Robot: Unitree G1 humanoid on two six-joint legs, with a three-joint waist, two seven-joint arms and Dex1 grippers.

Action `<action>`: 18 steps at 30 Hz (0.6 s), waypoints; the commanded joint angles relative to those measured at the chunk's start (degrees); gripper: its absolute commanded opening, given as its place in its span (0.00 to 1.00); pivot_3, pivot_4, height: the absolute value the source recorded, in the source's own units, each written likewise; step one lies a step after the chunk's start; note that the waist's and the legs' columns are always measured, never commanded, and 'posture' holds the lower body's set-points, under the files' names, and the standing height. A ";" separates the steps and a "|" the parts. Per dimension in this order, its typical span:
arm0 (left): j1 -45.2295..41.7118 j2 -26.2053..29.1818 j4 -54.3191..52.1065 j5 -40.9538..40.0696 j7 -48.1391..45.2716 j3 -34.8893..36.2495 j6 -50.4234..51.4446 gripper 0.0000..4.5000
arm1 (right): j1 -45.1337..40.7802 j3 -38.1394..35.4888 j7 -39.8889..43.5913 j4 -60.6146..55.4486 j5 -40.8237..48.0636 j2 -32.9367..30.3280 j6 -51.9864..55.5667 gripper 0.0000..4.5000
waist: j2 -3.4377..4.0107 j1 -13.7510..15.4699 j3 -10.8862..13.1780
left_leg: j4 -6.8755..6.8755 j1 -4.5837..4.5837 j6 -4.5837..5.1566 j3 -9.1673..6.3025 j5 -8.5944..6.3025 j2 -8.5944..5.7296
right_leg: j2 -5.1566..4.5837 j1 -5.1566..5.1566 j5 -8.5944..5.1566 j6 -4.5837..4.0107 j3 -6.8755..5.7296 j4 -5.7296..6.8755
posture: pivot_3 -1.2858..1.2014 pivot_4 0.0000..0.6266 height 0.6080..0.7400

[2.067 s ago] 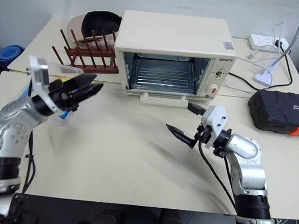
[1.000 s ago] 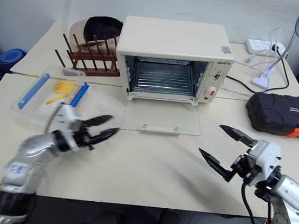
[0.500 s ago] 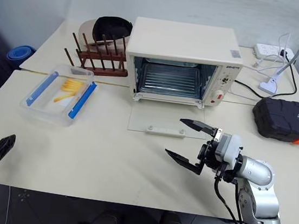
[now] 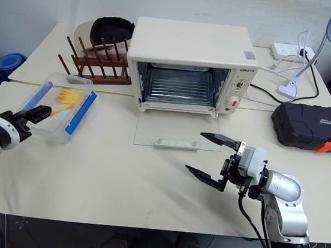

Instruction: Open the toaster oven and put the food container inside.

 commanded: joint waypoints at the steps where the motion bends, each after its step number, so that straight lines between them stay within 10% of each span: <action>1: -1.20 2.02 3.24 0.00 5.18 -2.48 1.48 0.99 | -0.31 -0.17 -1.57 -1.49 -0.63 0.55 -1.26 1.00 | 0.00 -0.05 0.00 | 0.00 0.03 -0.01 0.00 0.00 0.00 | 0.00 0.02 0.00 0.00 0.00 0.01 | 0.52 0.24 1.00; 18: 1.06 14.63 6.52 -16.77 20.07 -3.52 -0.04 0.99 | 1.53 0.01 -2.15 2.74 -2.43 2.00 -6.42 1.00 | -0.07 -0.18 -0.01 | -0.05 -0.19 -0.14 -0.04 0.07 0.04 | -0.02 -0.17 0.00 -0.01 -0.01 -0.02 | 0.52 0.24 1.00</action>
